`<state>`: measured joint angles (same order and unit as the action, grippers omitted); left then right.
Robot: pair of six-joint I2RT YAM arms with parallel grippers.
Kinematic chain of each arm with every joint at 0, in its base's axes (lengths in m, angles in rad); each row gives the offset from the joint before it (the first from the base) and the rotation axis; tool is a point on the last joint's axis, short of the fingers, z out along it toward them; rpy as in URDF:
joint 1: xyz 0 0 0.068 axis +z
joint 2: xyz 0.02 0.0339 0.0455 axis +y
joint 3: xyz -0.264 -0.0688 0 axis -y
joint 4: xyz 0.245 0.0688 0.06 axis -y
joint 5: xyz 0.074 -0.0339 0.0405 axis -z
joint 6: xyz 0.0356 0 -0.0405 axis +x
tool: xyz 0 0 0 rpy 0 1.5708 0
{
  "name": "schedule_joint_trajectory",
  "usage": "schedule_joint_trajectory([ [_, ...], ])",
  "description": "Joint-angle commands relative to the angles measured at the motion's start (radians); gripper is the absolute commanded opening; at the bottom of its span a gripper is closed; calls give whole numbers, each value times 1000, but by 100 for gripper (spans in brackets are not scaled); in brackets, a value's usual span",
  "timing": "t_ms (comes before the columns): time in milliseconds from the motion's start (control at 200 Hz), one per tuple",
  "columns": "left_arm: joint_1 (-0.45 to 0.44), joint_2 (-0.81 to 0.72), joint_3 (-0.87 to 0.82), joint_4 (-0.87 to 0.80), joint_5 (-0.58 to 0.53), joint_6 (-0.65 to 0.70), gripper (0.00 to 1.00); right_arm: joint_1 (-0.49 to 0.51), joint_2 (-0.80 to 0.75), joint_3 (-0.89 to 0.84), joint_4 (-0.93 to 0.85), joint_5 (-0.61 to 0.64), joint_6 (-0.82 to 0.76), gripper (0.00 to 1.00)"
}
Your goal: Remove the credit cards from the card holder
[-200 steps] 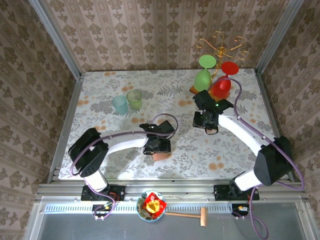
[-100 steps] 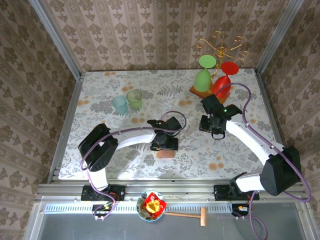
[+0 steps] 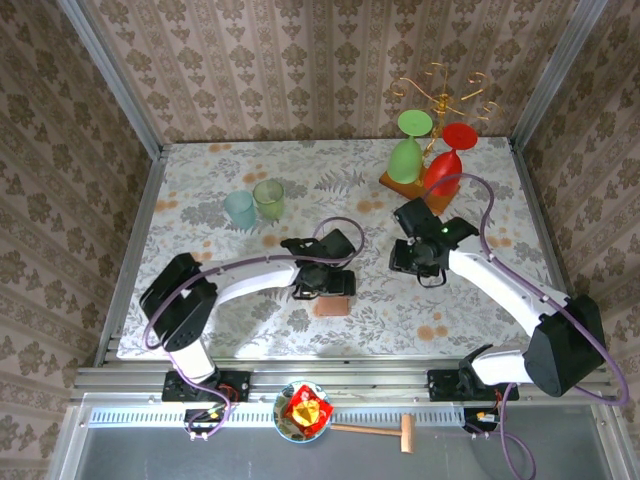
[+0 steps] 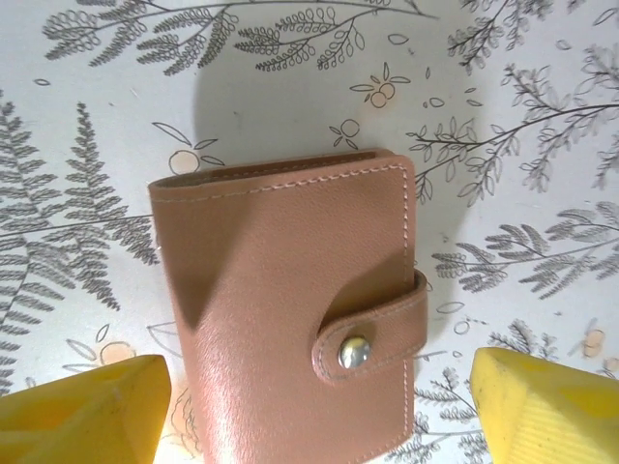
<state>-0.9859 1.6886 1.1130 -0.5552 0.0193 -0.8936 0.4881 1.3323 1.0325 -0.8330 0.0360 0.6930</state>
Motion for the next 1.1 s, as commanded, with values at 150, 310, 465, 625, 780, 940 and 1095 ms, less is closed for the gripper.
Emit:
schedule_joint_trajectory([
  [150,36,-204,-124,94,-92,-21,85,101,3,-39,43,-28,64,42],
  [310,98,-318,-225,149,-80,-35,86,158,35,-46,75,-41,85,42],
  [465,176,-399,-326,221,17,-31,86,205,114,-26,92,-39,125,42],
  [625,198,-487,-421,322,69,-15,89,264,194,18,100,-33,152,42],
  [780,228,-549,-481,329,80,-32,91,314,289,88,84,-35,169,41],
  [940,256,-596,-516,327,111,-49,90,361,360,162,68,-29,181,41],
  [1095,296,-649,-588,432,202,-76,86,390,411,211,52,-17,185,40],
])
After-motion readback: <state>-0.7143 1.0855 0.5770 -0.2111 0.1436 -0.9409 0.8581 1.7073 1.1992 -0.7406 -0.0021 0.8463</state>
